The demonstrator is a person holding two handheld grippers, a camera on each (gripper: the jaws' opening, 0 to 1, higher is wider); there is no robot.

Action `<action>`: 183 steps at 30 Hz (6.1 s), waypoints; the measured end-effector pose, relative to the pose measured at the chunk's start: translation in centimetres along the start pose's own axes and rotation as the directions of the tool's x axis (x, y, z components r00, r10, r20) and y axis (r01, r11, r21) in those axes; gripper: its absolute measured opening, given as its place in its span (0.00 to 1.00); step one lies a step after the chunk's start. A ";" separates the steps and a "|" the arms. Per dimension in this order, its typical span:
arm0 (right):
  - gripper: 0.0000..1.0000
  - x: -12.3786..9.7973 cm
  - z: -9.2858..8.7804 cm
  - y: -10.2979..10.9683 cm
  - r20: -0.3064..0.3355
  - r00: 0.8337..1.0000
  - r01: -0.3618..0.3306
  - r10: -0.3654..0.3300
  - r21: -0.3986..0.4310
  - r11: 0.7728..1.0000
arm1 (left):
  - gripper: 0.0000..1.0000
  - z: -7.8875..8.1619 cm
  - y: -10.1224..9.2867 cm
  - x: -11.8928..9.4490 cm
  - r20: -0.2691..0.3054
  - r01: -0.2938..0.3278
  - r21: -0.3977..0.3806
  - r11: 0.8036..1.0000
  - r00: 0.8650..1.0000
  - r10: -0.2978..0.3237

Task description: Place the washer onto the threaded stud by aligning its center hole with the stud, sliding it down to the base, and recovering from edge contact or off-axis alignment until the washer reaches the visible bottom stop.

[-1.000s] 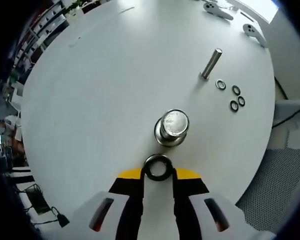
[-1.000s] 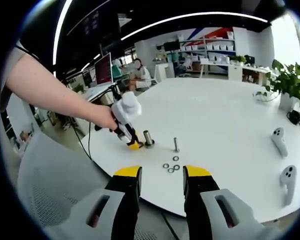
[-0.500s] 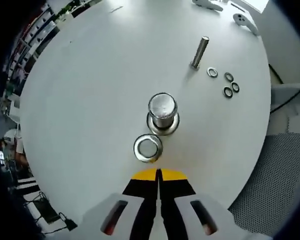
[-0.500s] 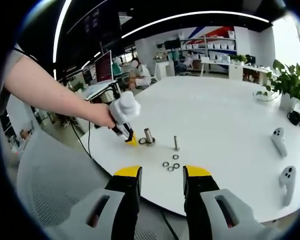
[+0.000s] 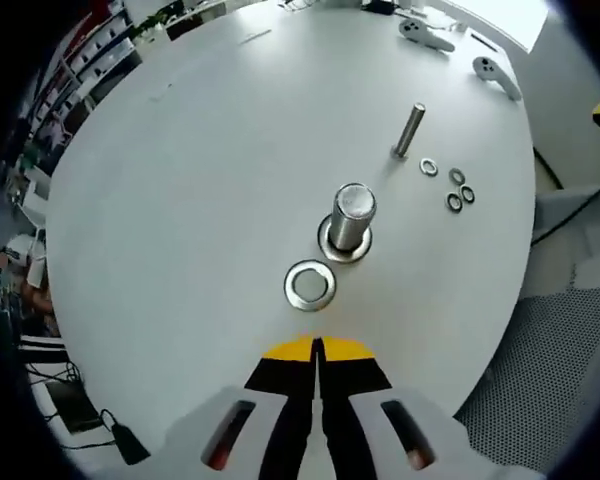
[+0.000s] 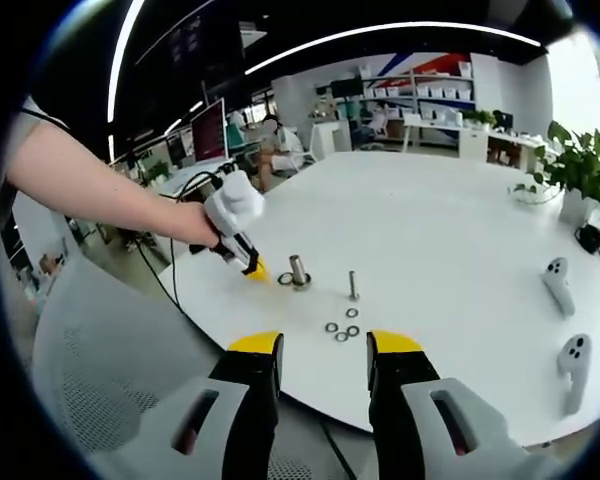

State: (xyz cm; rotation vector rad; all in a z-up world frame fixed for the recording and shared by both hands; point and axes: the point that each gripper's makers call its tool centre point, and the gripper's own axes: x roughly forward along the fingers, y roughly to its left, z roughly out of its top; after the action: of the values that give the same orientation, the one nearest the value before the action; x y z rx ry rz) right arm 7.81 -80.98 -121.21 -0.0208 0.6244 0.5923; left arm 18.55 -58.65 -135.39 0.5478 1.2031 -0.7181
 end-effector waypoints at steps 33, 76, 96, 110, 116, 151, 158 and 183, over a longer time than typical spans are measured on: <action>0.35 -0.3 0.4 -0.8 0.028 0.999 0.036 -0.037 0.038 0.999 | 0.26 3.4 -0.2 2.9 -0.043 0.062 0.209 0.976 0.998 -0.054; 0.35 -0.4 0.6 -1.0 0.046 0.998 0.042 -0.045 0.056 0.998 | 0.18 3.0 0.2 1.0 -0.098 0.049 0.223 0.974 0.995 -0.027; 0.35 -0.4 0.7 -0.9 0.053 0.998 0.034 -0.037 0.058 0.998 | 0.18 7.2 -0.4 -4.6 0.040 0.020 0.291 0.956 0.999 -0.033; 0.35 -0.5 0.9 -1.0 0.065 0.997 0.038 -0.042 0.063 0.997 | 0.18 8.1 -2.5 -3.4 -0.012 0.046 0.358 0.933 0.999 -0.045; 0.35 -0.6 1.0 -1.1 0.070 0.996 0.042 -0.047 0.068 0.997 | 0.18 8.0 -2.7 -2.8 -0.041 0.053 0.380 0.923 0.998 -0.040; 0.35 -0.6 0.8 -1.3 0.059 0.997 0.052 -0.056 0.065 0.997 | 0.19 6.6 -2.9 1.9 -0.144 0.088 0.399 0.913 0.989 -0.033; 0.35 -0.6 0.8 -1.3 0.054 0.997 0.052 -0.055 0.060 0.997 | 0.21 6.4 -2.7 1.8 -0.131 0.089 0.379 0.921 0.991 -0.041; 0.35 -0.2 0.4 -0.5 0.032 0.999 0.012 -0.013 0.035 0.999 | 0.28 5.3 -1.7 -6.6 0.250 -0.055 0.060 0.997 0.968 0.038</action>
State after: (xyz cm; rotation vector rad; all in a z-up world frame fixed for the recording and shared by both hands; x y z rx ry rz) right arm 8.14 -81.45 -120.83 0.0173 0.6032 0.5683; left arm 19.41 -62.24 -127.63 0.5223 0.9330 -0.7645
